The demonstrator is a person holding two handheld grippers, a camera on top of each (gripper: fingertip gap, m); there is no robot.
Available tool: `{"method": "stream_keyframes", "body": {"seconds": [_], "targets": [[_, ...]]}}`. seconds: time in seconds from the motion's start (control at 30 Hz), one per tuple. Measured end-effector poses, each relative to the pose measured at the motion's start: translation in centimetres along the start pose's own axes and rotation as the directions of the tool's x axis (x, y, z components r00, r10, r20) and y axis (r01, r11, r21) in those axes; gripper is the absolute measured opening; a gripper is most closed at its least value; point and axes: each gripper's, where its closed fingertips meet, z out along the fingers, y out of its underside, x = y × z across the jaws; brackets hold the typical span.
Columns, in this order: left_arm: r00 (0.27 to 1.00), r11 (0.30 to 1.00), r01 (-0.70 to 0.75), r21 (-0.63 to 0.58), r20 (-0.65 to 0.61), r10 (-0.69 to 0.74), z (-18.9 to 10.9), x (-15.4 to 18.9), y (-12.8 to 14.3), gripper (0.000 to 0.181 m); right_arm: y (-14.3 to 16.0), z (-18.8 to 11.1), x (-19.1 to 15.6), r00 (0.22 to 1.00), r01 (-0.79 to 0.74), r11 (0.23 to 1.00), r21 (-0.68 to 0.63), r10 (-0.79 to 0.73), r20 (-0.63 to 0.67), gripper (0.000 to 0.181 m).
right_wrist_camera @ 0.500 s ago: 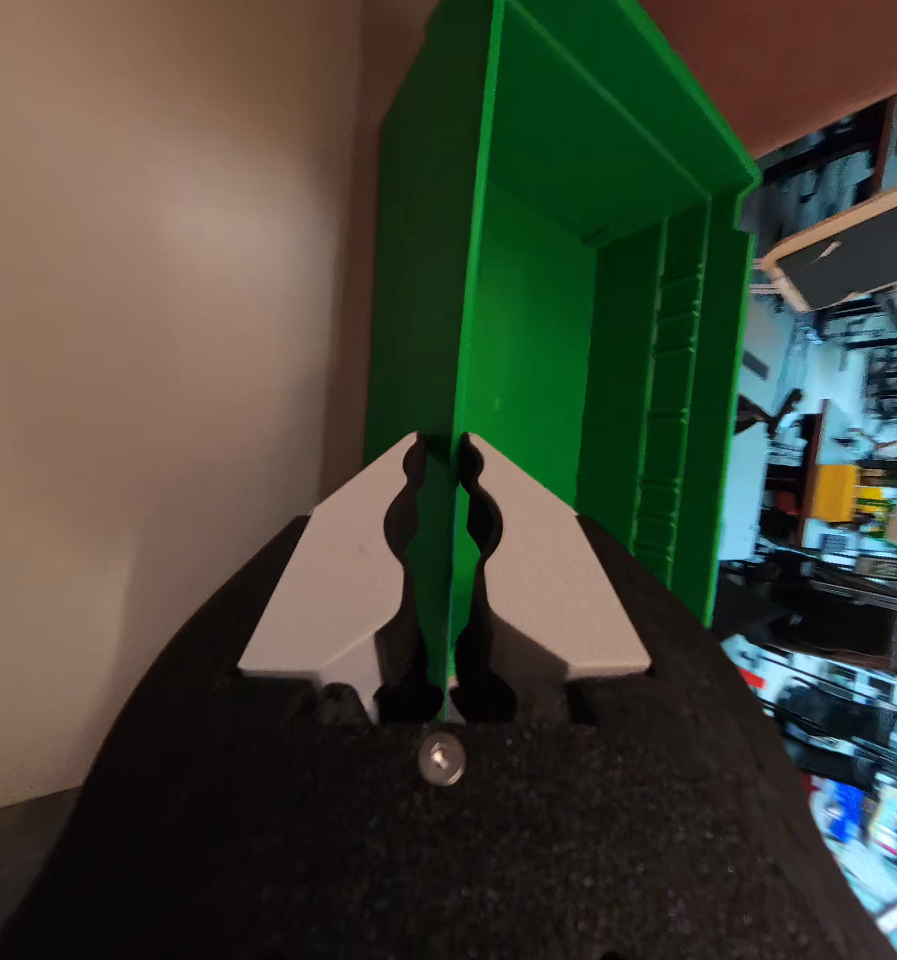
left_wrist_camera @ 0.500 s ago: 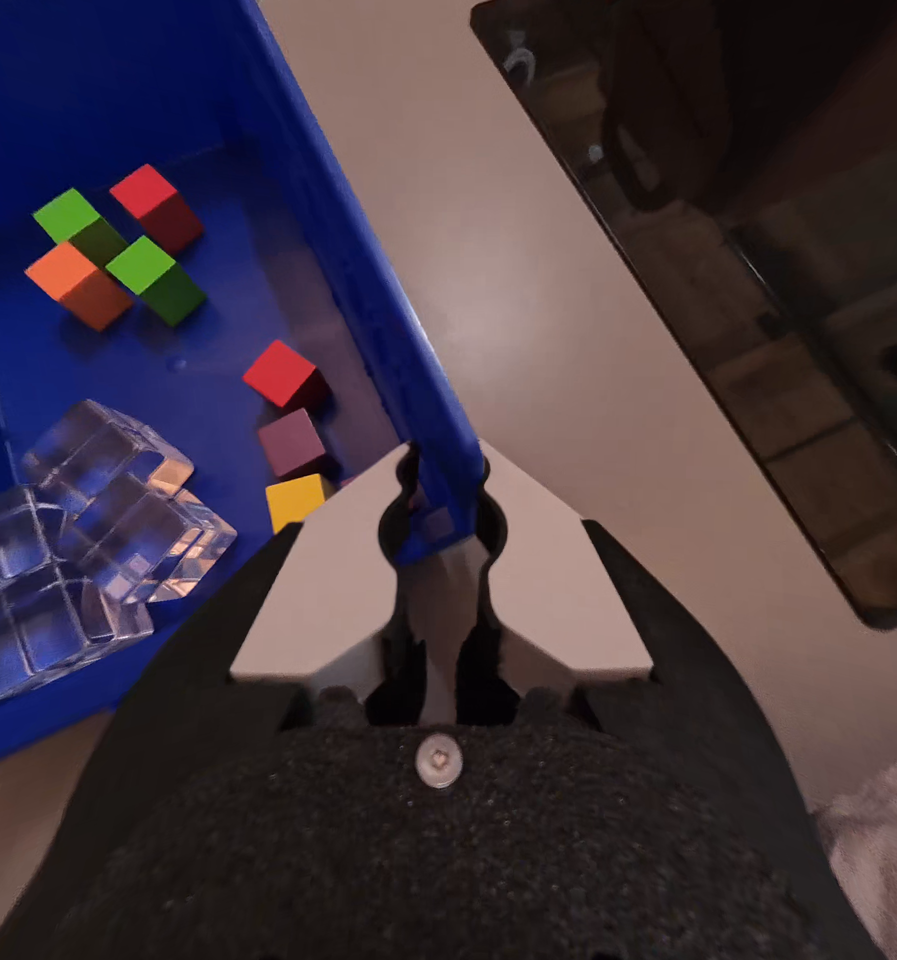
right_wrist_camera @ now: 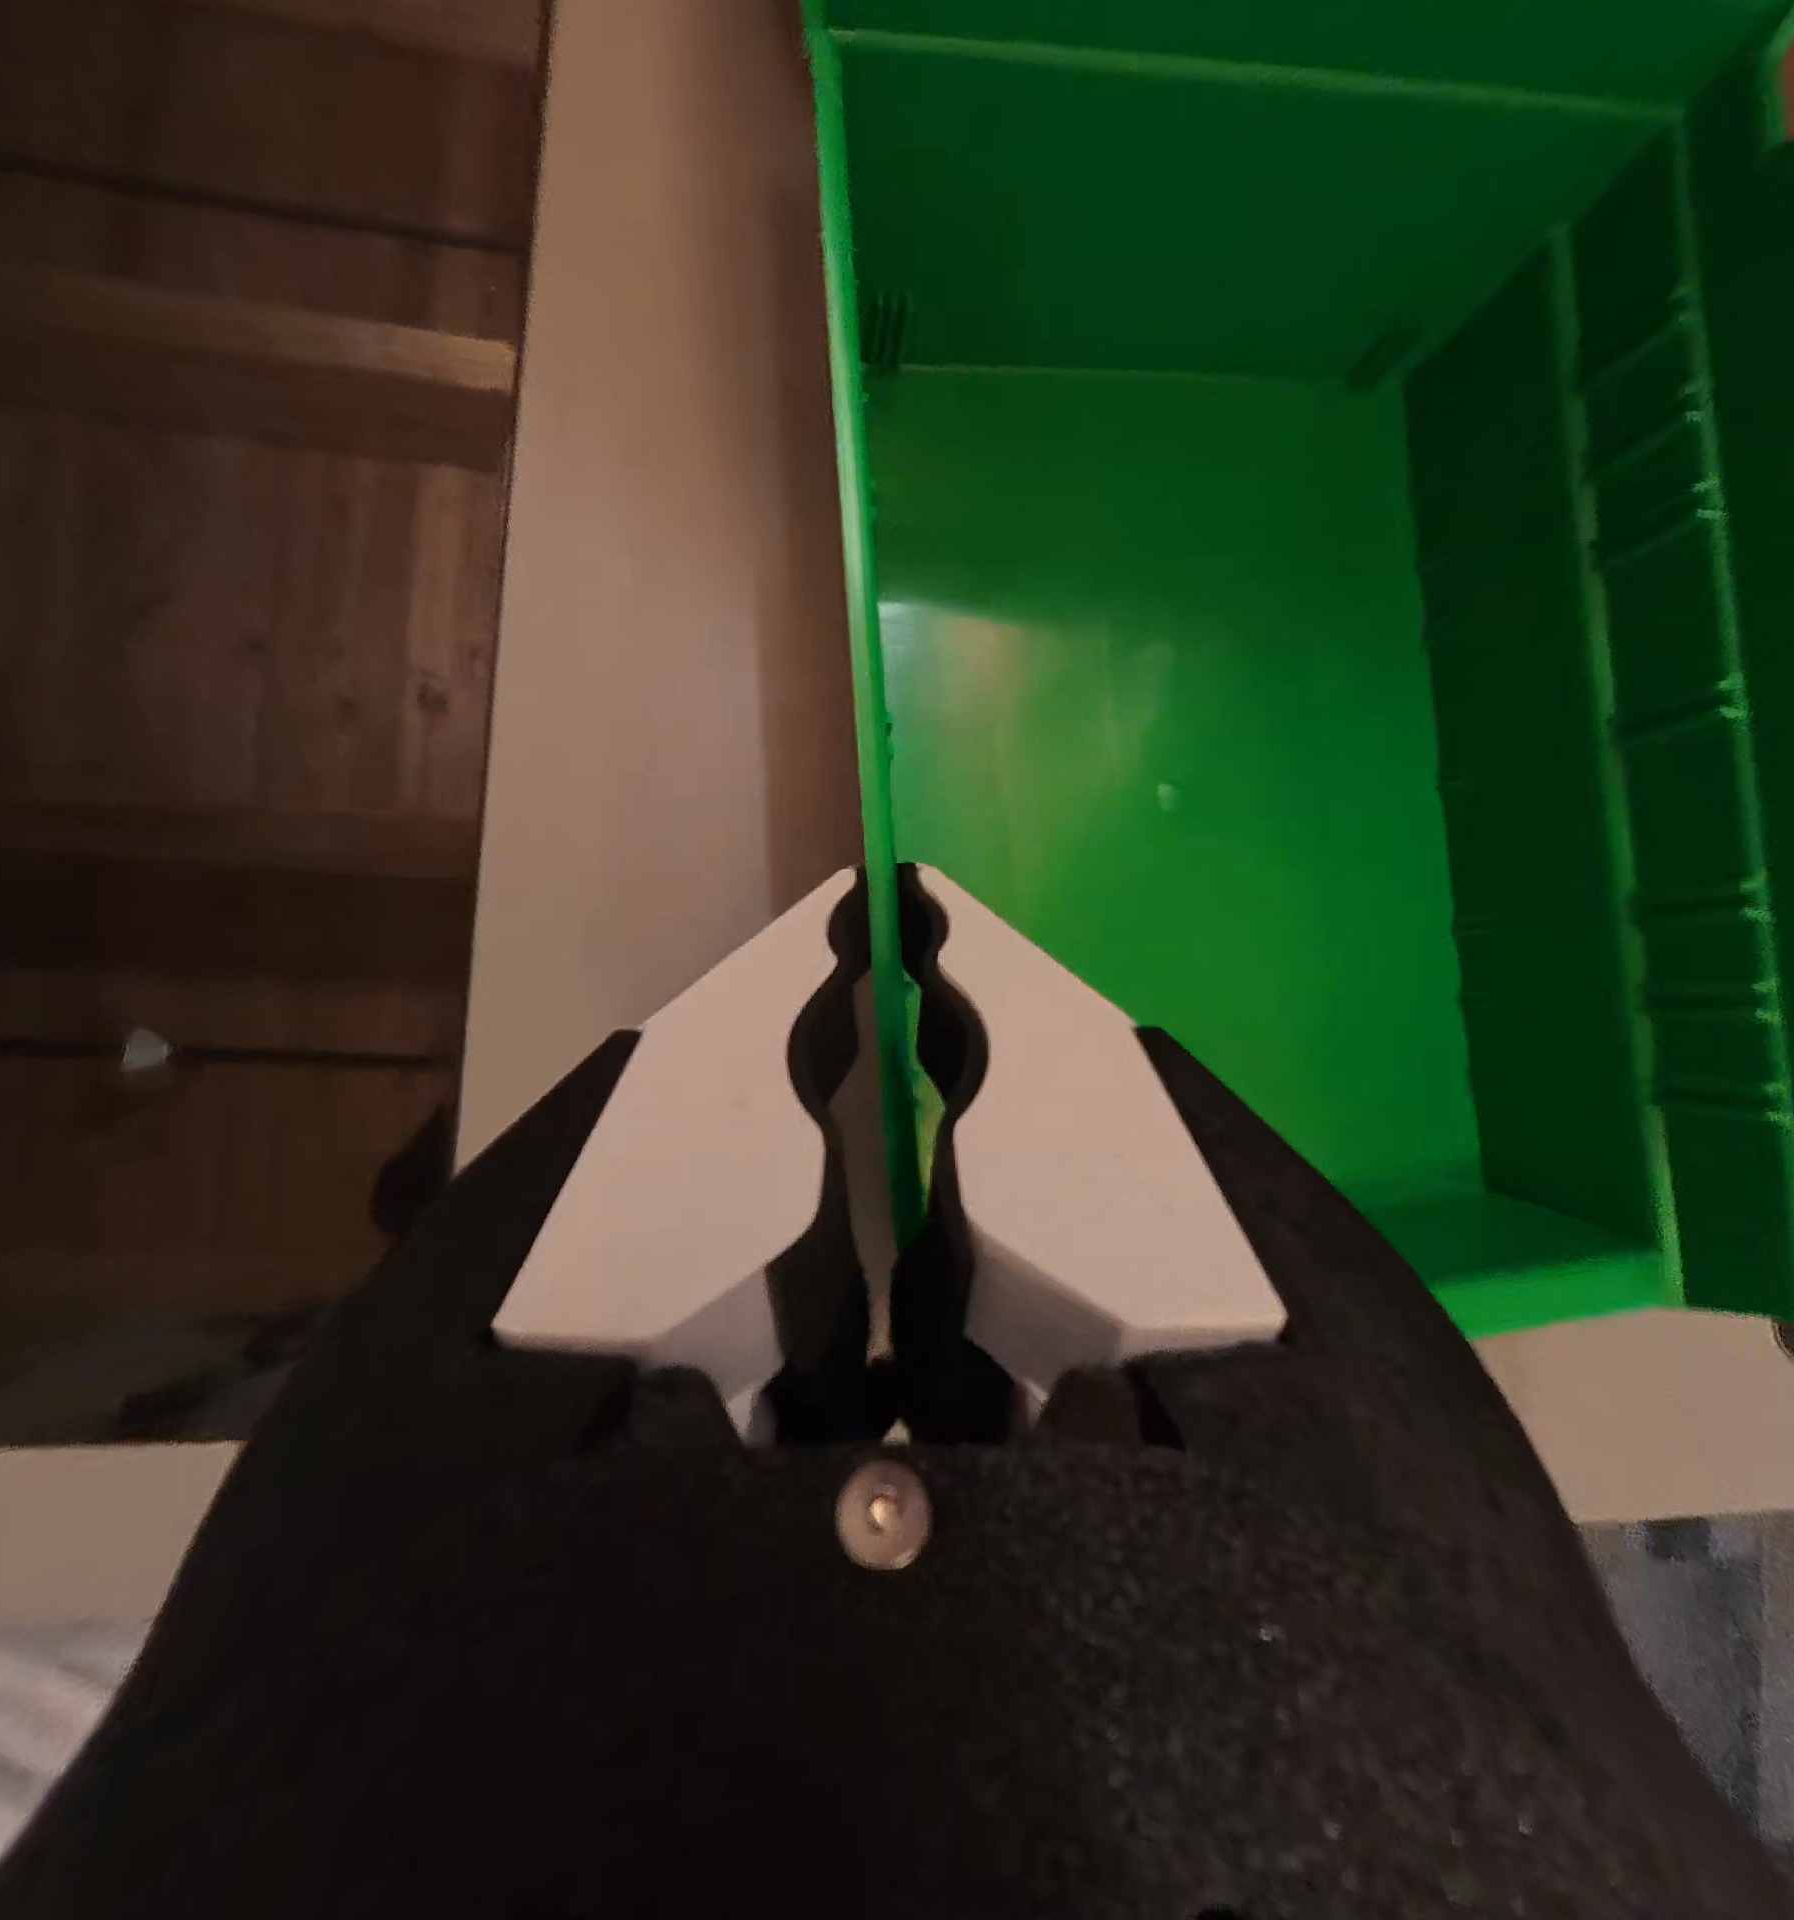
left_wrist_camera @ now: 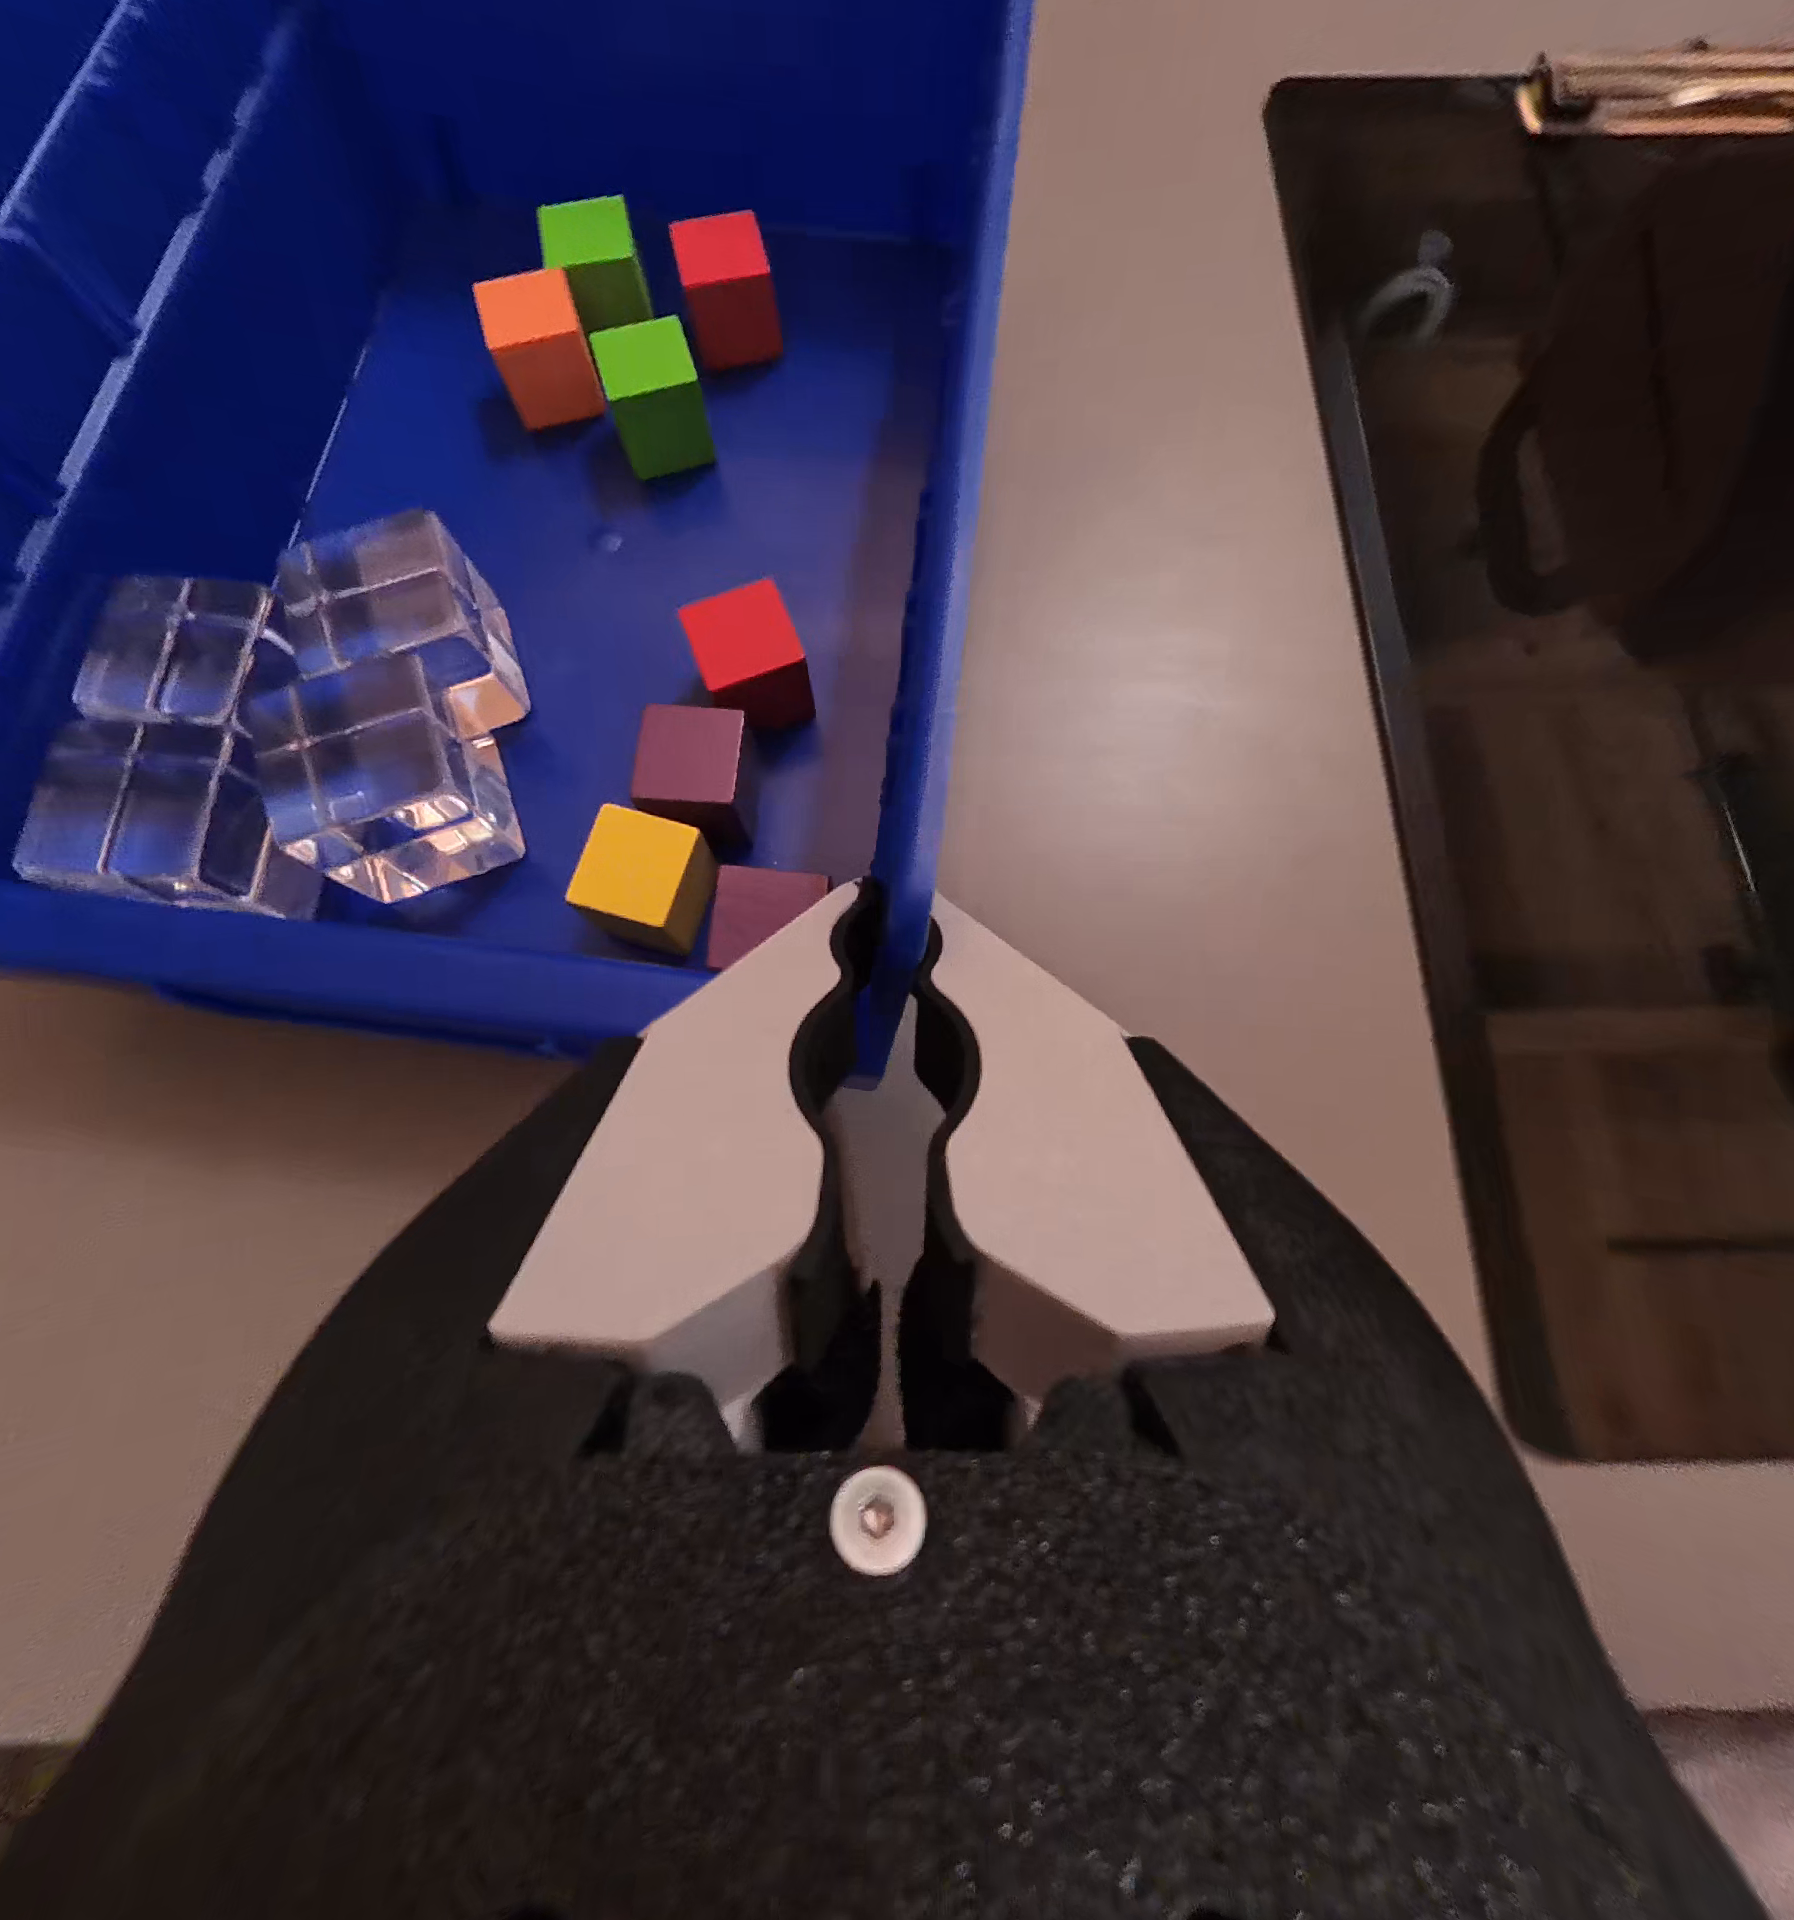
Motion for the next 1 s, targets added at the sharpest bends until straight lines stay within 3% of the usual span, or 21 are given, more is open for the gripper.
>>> {"method": "stream_keyframes", "body": {"seconds": [0.07,0.27,0.57,0.67,0.73,0.8,0.87,0.9,1.0], "targets": [[0.997,0.998,0.063,0.026,0.047,-0.064,0.0,1.0,0.0,0.004,-0.1,0.0,-0.1,0.998,-0.057,0.998,0.040,0.058,-0.017,0.004],[0.988,0.993,0.107,0.045,0.110,-0.111,0.1,3.8,-0.2,0.002,-0.1,-0.3,-1.1,0.983,-0.165,0.984,0.064,0.158,0.097,0.005],[1.000,1.000,-0.010,0.027,0.026,0.010,-0.4,3.9,0.3,0.002,0.0,-1.0,-2.0,0.957,-0.238,0.969,0.062,0.223,0.187,0.008],[0.999,0.999,-0.047,0.023,-0.011,0.048,-0.7,4.1,0.3,0.005,-1.9,-3.7,-1.4,0.973,-0.205,0.956,0.208,0.176,0.152,0.016],[0.998,0.998,-0.046,0.052,-0.040,0.048,-2.3,4.2,-0.7,0.038,-3.9,-6.6,-2.0,0.985,-0.146,0.936,0.321,0.107,0.138,0.034],[0.989,0.991,-0.025,0.130,-0.144,0.044,-5.3,5.3,-2.4,0.043,-5.3,-9.6,-5.4,0.966,-0.082,0.909,0.409,-0.028,0.257,0.034],[0.953,0.991,0.022,0.130,-0.303,0.018,-7.9,6.8,-2.7,0.043,-4.5,-11.2,-10.4,0.878,-0.036,0.912,0.409,-0.166,0.448,0.043],[0.925,0.992,0.049,0.113,-0.379,-0.003,-8.9,7.4,-2.5,0.043,-3.9,-11.2,-12.2,0.842,-0.023,0.918,0.396,-0.196,0.502,0.055],[0.874,0.991,0.113,0.072,-0.482,-0.065,-10.3,7.2,-1.5,0.043,-1.6,-10.2,-16.2,0.774,-0.014,0.910,0.414,-0.252,0.581,0.056]]}}
